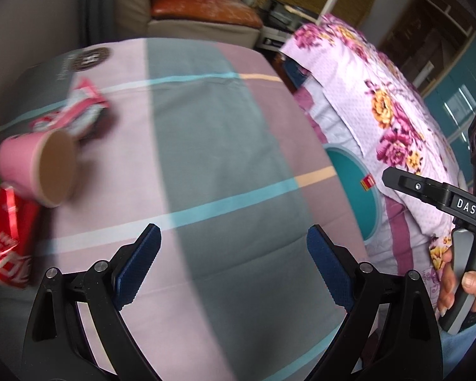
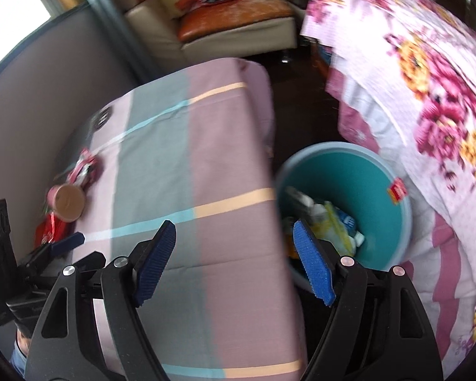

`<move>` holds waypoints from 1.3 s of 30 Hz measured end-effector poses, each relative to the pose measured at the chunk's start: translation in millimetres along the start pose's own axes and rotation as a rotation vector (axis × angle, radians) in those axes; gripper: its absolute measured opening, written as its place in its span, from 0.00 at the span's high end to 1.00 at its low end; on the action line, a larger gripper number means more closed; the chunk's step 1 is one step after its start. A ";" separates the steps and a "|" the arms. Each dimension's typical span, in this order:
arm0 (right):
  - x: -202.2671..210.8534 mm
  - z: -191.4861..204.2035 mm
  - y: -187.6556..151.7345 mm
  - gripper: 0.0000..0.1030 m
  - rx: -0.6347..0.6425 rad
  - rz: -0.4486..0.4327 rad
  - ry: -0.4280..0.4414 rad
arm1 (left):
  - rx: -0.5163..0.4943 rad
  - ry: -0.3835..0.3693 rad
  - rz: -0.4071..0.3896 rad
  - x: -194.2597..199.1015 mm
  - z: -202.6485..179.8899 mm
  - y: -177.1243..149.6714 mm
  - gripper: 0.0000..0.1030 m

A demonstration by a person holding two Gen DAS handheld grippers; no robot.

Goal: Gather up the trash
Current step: 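Move both grippers back to the table toward the red can and red packet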

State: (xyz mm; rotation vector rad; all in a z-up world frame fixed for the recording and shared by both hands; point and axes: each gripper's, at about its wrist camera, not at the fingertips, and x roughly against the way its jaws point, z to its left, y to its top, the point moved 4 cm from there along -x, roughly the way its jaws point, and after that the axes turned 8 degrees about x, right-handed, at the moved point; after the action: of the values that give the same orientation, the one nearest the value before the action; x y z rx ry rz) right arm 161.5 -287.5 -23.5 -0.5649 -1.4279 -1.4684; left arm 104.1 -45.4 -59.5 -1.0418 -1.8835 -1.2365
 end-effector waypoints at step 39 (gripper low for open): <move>-149.7 317.0 7.4 0.29 0.036 0.313 0.349 | 0.079 0.264 -0.068 78.0 309.1 -13.3 0.09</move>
State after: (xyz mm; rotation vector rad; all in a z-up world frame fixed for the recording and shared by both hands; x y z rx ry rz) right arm 138.1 57.3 -83.2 -0.4586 -1.0388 -1.2193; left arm 27.5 260.8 -106.7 -0.7393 -1.7593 -1.2596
